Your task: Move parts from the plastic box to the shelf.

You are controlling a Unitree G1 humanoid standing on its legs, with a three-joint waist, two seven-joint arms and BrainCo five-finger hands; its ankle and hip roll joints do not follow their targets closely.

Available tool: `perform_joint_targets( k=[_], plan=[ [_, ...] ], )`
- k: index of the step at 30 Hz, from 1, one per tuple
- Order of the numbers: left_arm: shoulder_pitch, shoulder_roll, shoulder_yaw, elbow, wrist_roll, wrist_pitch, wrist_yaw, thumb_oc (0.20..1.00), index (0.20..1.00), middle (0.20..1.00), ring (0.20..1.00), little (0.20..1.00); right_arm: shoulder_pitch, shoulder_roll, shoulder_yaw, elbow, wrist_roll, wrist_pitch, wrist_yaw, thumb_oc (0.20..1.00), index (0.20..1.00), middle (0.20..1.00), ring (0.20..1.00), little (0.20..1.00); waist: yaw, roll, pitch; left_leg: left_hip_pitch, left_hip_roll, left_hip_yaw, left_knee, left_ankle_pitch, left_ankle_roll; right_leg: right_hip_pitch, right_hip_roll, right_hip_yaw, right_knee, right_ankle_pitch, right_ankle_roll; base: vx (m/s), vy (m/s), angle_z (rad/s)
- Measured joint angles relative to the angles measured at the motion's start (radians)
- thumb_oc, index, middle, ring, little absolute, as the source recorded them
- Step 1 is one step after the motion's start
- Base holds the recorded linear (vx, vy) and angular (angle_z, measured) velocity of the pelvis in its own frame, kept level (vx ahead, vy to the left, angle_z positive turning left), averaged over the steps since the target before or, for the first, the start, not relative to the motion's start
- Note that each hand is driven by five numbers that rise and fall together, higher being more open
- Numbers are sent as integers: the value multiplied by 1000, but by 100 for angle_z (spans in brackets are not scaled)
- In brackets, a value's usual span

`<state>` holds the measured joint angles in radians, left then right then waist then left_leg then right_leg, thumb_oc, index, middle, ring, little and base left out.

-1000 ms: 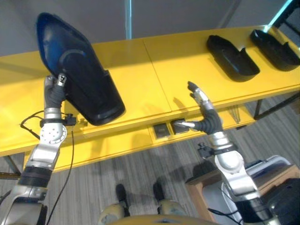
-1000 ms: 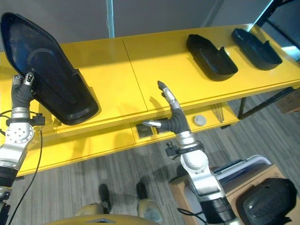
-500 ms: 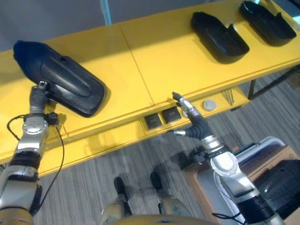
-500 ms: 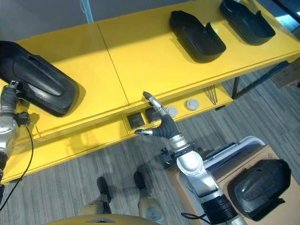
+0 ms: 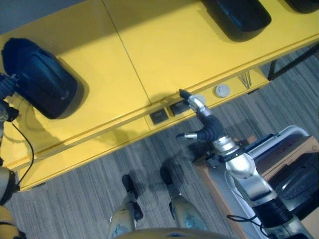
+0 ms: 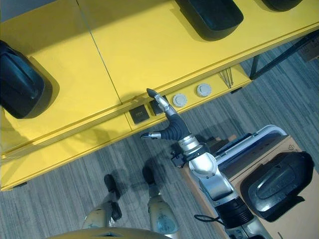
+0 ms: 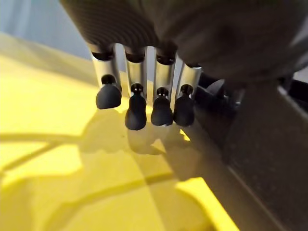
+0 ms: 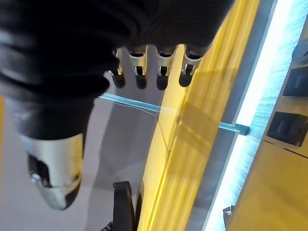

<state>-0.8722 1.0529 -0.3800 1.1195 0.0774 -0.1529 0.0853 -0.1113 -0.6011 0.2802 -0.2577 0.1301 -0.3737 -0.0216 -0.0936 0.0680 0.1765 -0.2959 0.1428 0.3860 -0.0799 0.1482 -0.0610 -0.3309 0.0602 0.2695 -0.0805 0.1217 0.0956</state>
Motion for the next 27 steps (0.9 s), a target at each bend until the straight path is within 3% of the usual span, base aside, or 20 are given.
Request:
perform_joint_targets(
  k=[8,20,21,22,23,27],
  plan=[
    [-80,5,-125,-27,231,-2,93,200,200,200,200,200,30,0,-17,0,-1,-25,32,1000,1000,1000,1000,1000,-5,-2,4,-1,2,2,0,-3,-6,-3,2,-1,0,-4,6,0,0,0],
    [-102,9,-170,-9,361,-5,171,200,200,200,200,200,31,0,-18,1,-3,-41,19,1000,1000,1000,1000,1000,-5,-2,24,0,1,2,0,-3,-8,-4,1,-2,0,2,-2,0,0,0],
    [-108,9,-175,1,386,0,176,435,435,435,435,435,31,0,-18,1,-3,-43,18,1000,1000,1000,1000,1000,-5,-2,24,0,2,3,0,-3,-8,-4,1,-2,0,2,-2,0,0,0],
    [-109,9,-175,4,402,5,184,799,799,799,799,799,31,0,-18,1,-3,-44,17,1000,1000,1000,1000,1000,-7,-2,24,1,2,3,0,-3,-8,-3,1,-2,0,2,-2,0,0,0],
    [-110,9,-182,10,421,14,194,1000,1000,1000,1000,1000,31,0,-18,1,-4,-45,15,1000,1000,1000,1000,1000,-8,-2,24,1,2,3,0,-2,-8,-3,2,-2,0,2,-2,0,0,0],
    [-125,10,-216,14,479,37,207,1000,1000,1000,1000,1000,29,0,-17,2,-11,-46,10,1000,1000,1000,1000,1000,-11,-2,24,8,2,3,0,-2,-9,4,2,-1,1,4,-5,0,0,0]
  ],
)
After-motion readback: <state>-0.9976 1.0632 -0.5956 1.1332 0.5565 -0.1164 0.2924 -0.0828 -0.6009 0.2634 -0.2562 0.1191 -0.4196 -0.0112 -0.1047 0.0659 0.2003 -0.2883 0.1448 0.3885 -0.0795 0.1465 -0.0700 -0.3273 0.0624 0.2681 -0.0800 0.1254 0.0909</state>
